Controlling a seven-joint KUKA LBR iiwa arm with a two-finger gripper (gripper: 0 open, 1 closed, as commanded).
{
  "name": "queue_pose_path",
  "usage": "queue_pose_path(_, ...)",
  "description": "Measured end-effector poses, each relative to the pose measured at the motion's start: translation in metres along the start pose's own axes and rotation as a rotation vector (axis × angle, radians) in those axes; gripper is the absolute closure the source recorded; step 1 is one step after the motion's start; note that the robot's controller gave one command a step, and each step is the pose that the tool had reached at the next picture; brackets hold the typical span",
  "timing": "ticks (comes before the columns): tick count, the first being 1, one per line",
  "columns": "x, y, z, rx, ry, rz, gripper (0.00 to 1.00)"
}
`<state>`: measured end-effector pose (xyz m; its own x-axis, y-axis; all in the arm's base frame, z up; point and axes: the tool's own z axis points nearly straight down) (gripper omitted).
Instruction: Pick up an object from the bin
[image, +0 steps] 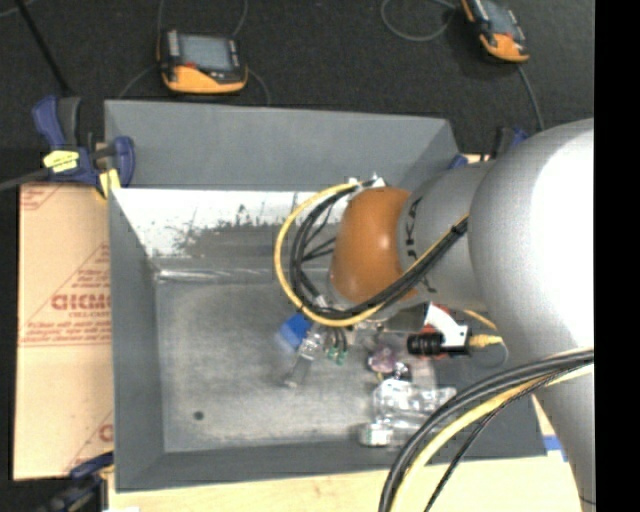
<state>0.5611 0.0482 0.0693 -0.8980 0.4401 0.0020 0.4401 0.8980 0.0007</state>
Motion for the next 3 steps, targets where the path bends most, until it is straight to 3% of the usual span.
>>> queue_pose_path(1, -0.027, 0.014, -0.001, -0.003, -0.006, 0.065, 0.0)
queue_pose_path(2, -0.026, 0.013, -0.001, -0.001, -0.006, 0.064, 1.0)
queue_pose_path(3, -0.028, 0.014, -0.021, -0.004, -0.007, 0.062, 1.0)
